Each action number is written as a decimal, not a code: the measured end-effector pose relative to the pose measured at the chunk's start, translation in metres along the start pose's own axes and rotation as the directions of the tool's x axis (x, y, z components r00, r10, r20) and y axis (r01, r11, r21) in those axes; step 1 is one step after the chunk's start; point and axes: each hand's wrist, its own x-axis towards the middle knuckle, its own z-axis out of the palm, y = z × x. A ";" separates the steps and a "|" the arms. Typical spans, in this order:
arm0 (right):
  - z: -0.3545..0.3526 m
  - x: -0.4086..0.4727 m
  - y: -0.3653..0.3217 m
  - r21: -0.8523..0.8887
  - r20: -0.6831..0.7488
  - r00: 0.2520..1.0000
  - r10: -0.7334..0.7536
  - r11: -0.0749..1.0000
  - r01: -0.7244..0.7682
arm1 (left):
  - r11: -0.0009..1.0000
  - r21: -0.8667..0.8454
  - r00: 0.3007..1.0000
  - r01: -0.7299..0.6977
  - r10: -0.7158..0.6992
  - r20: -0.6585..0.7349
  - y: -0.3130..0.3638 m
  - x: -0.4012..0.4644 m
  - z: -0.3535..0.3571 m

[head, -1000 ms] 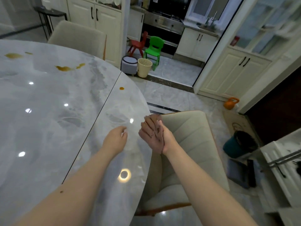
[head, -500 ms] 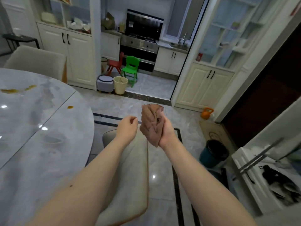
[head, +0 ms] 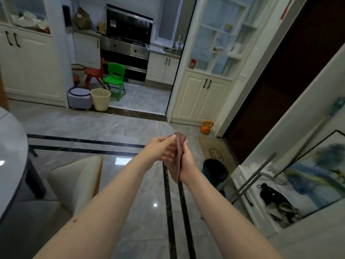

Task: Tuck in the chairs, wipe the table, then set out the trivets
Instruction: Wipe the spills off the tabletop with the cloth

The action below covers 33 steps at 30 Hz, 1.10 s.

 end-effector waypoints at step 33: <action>0.092 0.369 -0.156 -0.632 0.482 0.865 0.141 0.740 0.231 | 0.960 -0.276 0.691 -0.045 -0.170 -0.703 0.074 0.321 -0.131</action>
